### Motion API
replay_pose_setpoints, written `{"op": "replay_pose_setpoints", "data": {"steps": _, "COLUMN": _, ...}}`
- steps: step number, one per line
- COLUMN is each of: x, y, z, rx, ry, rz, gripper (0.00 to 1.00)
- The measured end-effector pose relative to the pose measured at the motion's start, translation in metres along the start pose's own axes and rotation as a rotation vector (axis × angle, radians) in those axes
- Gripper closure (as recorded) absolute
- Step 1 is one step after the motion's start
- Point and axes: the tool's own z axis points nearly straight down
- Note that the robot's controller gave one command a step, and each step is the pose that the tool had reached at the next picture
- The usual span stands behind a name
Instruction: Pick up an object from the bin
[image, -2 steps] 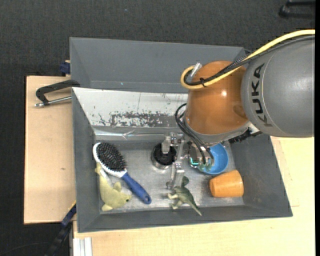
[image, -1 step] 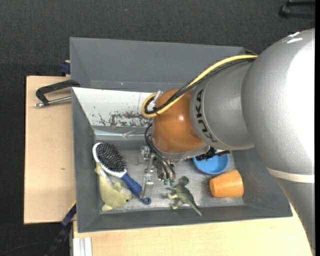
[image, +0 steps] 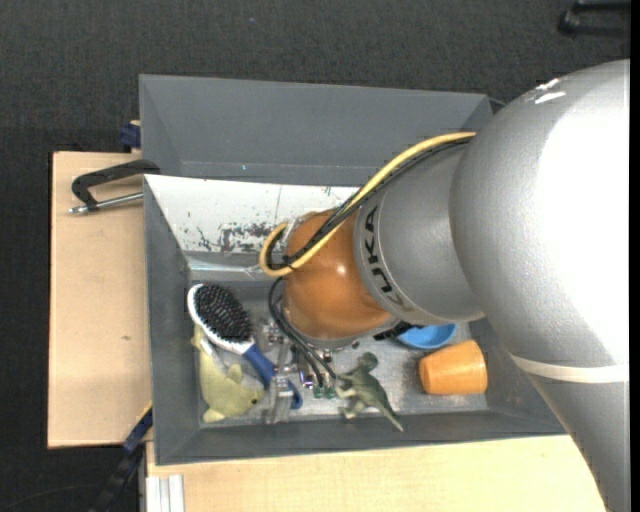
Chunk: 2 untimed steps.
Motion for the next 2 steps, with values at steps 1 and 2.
{"op": "replay_pose_setpoints", "data": {"steps": 1, "x": -0.001, "y": -0.002, "z": -0.001, "rx": 0.001, "ry": -0.003, "rz": 0.006, "gripper": 1.0}}
{"op": "replay_pose_setpoints", "data": {"steps": 2, "x": -0.039, "y": -0.027, "z": -0.001, "rx": -0.001, "ry": -0.009, "rz": 0.067, "gripper": 1.0}}
